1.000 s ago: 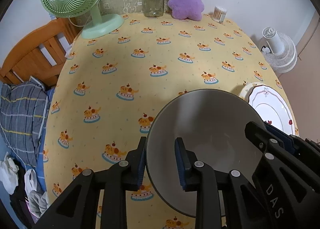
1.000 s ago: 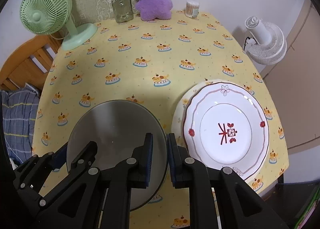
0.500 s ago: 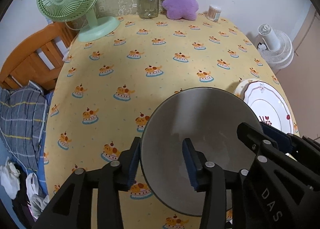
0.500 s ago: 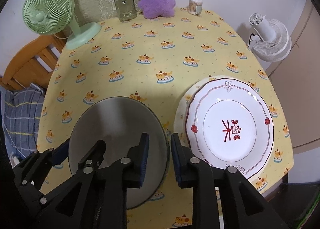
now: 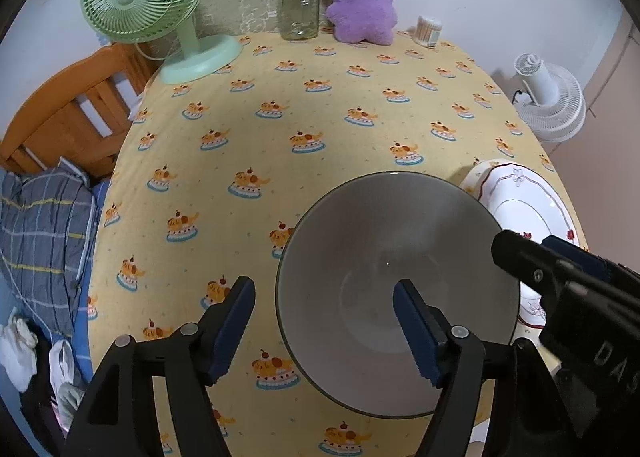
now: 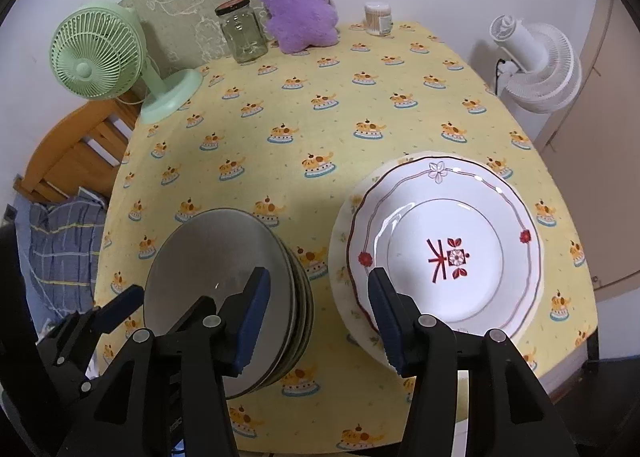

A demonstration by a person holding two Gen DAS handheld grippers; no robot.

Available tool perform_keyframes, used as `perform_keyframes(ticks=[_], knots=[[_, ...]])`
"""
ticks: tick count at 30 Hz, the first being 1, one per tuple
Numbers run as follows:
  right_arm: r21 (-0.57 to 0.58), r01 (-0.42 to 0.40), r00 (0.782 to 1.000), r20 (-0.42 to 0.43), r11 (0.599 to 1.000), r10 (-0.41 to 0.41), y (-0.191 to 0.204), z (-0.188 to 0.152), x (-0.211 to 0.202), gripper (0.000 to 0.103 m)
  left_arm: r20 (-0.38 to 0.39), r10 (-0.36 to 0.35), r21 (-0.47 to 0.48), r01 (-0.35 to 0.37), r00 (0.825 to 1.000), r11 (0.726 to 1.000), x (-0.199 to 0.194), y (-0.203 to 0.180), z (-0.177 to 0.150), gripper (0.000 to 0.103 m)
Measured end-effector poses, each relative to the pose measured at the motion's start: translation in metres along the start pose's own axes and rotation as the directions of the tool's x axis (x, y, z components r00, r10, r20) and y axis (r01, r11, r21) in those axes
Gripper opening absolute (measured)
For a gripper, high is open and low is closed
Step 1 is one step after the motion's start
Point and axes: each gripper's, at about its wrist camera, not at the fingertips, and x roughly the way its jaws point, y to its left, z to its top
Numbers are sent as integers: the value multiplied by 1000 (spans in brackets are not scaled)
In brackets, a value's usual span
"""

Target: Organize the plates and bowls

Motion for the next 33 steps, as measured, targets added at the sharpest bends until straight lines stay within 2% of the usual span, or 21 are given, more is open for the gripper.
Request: perform_keyframes(ticks=[6, 15, 19, 24, 29, 33], knots=[[-1, -89, 994, -59, 996, 89, -10, 8, 24, 55, -26, 58, -61, -59, 998, 996, 5, 1, -5, 74], [-36, -211, 968, -148, 977, 203, -12, 16, 55, 54, -47, 118, -160, -124, 992, 979, 6, 0, -6, 74], [-49, -252, 955, -174, 966, 241, -16, 19, 64, 43, -61, 142, -188, -151, 988, 970, 7, -3, -7, 74], [-58, -301, 931, -234, 952, 280, -15, 15, 77, 35, -67, 156, -205, -167, 985, 964, 10, -7, -10, 74], [-70, -313, 924, -251, 947, 287, -12, 14, 80, 35, -65, 162, -195, -172, 985, 966, 16, -7, -9, 74], [-69, -307, 925, -256, 949, 281, -10, 14, 81, 35, -53, 140, -171, -147, 989, 974, 23, -7, -8, 73]])
